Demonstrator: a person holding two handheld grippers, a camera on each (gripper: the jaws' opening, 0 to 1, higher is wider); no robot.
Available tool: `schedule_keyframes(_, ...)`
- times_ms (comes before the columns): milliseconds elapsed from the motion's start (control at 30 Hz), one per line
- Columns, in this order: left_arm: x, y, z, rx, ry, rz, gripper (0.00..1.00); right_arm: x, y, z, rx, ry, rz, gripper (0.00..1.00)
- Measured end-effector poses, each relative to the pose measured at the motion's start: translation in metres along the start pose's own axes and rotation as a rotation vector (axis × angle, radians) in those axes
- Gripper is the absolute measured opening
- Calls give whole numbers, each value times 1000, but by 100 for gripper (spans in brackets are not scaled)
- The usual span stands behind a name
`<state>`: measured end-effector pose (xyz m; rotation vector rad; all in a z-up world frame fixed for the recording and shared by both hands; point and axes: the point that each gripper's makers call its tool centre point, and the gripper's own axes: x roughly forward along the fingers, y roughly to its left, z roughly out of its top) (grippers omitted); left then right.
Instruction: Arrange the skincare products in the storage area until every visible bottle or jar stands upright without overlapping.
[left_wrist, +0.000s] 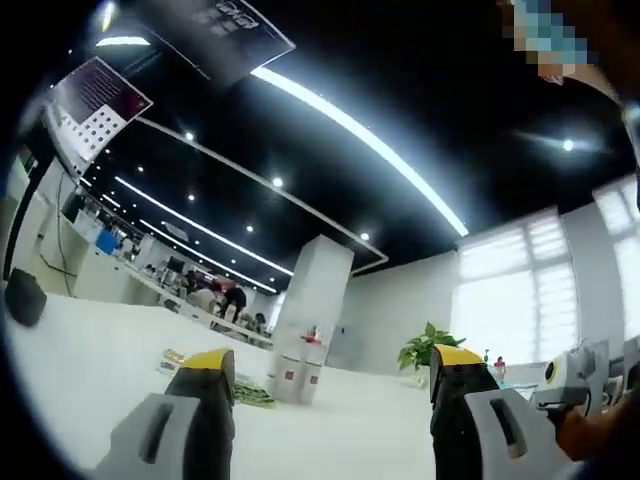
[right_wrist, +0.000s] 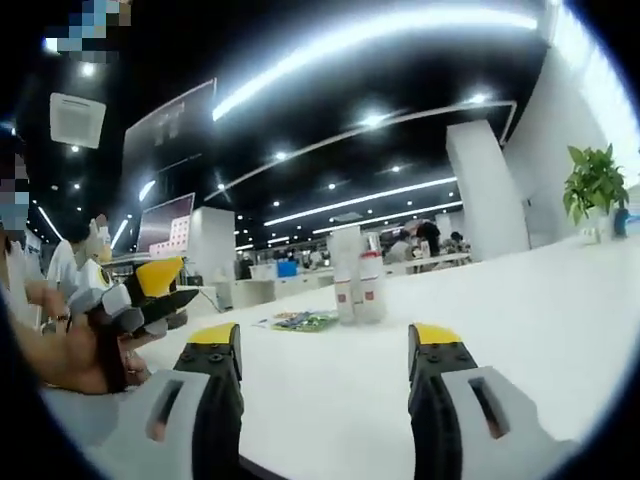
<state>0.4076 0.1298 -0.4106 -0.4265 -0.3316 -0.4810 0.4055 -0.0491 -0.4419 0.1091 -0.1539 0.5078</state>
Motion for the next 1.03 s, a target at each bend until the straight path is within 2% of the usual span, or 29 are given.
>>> schedule_keyframes(33,-1,-7,-6,22,9,-29,83,-1,-2,4,-8,-11,3,70)
schedule_keyframes(133,-4,-11,-16,95,44,-53,82,-4,-4,5,-35,-19,-3,70)
schedule_keyframes(233,-4,-11,-14,105,38,-59,82,-6,-9,-1,-36,-8,-16,70)
schedule_keyframes(333,-5,-9,-15,95,36,-59,83,-8,-15,-1,-3,-29,-50,70)
schedule_keyframes(433,-7,-5,-17,110,41,-41,84,-4,-18,7,53,-47,-57,74)
schedule_keyframes(500,-9,-4,-17,123,44,-25,89,-5,-17,17,16,-98,-56,77)
schedule_keyframes(567,-12,-1,-17,130,47,4,95,-5,-11,11,2,-81,-43,83)
schedule_keyframes(600,-15,3,-16,159,47,27,100,-4,-9,10,-3,-79,-45,88)
schedule_keyframes(667,-16,7,-12,204,48,44,100,-5,-8,9,-22,-78,-46,91)
schedule_keyframes(700,-14,10,-6,196,32,51,100,-4,-8,12,-60,-100,-47,92)
schedule_keyframes(767,-13,14,-4,162,42,69,100,-2,-8,9,-38,-94,-49,95)
schedule_keyframes(867,-18,14,-11,236,52,59,100,-2,-10,6,-26,-81,-58,98)
schedule_keyframes(933,-23,21,-34,264,152,80,100,-3,-12,7,-37,-93,-65,98)
schedule_keyframes(1000,-24,25,-36,280,201,109,99,-3,-14,6,-30,-91,-72,98)
schedule_keyframes(1033,-21,25,-22,342,163,117,98,-2,-16,5,-16,-93,-76,98)
